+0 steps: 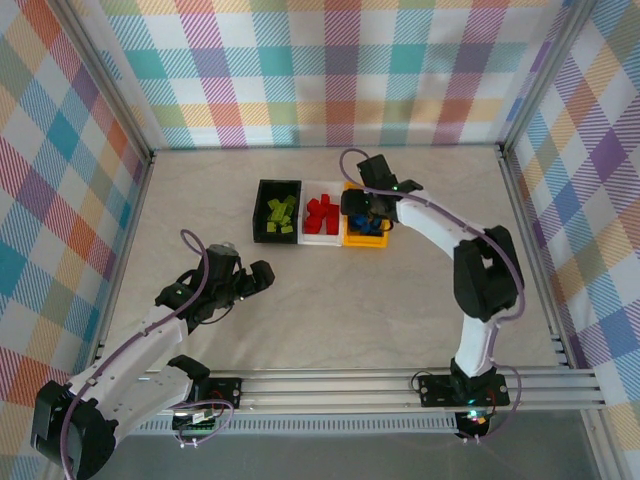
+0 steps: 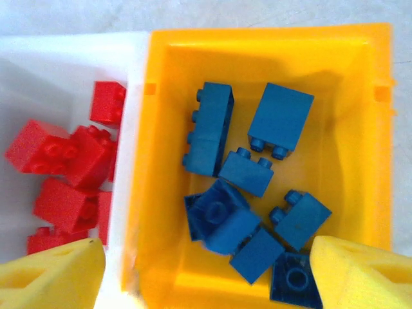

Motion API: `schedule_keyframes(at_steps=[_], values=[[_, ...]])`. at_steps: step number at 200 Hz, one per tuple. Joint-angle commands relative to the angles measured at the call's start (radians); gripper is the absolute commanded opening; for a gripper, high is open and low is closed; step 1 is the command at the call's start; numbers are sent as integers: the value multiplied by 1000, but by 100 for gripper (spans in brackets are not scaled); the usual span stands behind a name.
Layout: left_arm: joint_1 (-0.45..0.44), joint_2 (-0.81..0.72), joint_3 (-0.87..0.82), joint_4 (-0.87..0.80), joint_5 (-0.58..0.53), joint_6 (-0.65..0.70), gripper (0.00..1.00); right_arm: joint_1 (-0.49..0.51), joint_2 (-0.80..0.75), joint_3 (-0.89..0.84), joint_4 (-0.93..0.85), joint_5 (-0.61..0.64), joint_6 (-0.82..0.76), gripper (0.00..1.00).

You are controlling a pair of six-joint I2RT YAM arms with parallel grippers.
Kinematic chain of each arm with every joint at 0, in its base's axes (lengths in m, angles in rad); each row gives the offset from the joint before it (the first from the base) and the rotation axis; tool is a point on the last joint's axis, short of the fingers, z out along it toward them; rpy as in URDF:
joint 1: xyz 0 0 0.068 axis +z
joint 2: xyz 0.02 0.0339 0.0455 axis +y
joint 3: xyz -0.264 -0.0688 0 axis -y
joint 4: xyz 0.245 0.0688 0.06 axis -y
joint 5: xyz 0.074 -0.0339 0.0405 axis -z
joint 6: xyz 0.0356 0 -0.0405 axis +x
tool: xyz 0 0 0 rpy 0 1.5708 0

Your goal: Sort the legos into containers by color

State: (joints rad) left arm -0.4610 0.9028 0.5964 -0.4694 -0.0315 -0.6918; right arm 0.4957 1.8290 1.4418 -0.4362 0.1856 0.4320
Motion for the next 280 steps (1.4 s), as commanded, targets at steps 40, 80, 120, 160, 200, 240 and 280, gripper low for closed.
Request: schedule_keyframes(at_steps=[40,80,120,160,200,240,280], values=[[17,-24,5,198,-248,146,100,-4,-506,-444,164,0,5,100],[150,113,-8,413,-447,345,100,-3,-712,-649,216,62,26,100],[264,381,-23,645,-475,580,100,-3,-765,-704,256,107,13,100],[318,487,-175,1102,-425,669,100,-4,-776,-709,227,202,-21,100],[395,611,-176,1225,-200,661,100,-34,-854,-796,337,349,-177,100],[396,654,-208,1322,-166,672,100,-196,-880,-973,668,350,-312,100],[384,654,-218,1345,-216,669,100,-378,-706,-1118,1040,188,-344,100]])
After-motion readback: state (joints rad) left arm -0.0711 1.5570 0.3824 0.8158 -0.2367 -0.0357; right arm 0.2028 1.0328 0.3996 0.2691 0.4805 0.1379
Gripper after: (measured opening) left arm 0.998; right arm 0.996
